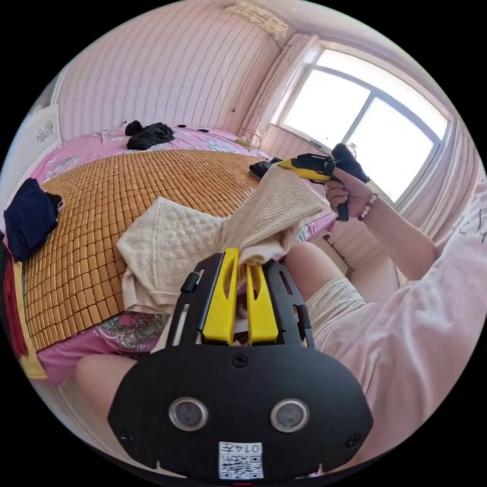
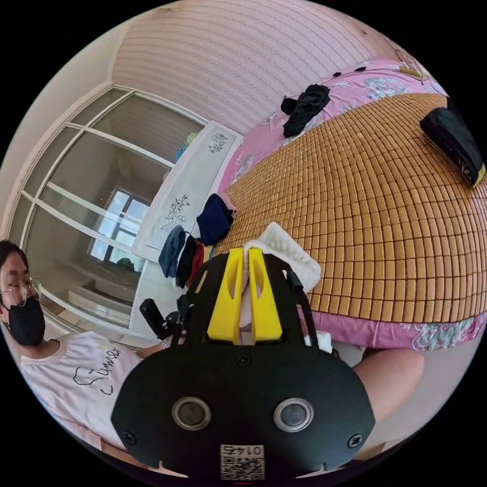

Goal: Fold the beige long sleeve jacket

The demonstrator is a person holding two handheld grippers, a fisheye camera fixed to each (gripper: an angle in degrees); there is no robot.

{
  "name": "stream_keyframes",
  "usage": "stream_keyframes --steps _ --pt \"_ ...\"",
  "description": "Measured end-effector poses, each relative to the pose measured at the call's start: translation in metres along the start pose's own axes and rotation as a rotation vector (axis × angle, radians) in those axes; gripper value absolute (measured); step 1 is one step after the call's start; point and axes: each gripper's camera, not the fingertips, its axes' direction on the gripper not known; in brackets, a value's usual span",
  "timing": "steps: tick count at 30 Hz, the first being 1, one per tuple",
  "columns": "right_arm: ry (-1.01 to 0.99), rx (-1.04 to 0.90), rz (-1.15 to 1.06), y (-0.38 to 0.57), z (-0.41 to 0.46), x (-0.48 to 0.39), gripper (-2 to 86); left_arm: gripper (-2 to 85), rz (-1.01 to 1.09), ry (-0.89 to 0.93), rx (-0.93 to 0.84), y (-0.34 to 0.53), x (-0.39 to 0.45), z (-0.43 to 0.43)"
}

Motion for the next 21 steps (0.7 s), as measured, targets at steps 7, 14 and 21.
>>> stream_keyframes --steps 7,14,21 --pt "0.203 -0.197 -0.122 -0.079 0.146 -0.062 5.5 5.4 -0.433 -0.2 -0.039 0.011 -0.114 -0.024" --pt "0.33 -0.218 -0.294 -0.071 0.161 -0.078 12.9 10.3 -0.517 -0.213 -0.005 0.021 -0.155 -0.048" --pt "0.515 -0.463 -0.357 -0.077 0.238 -0.071 18.2 14.8 -0.499 -0.172 -0.084 0.001 -0.173 -0.014"
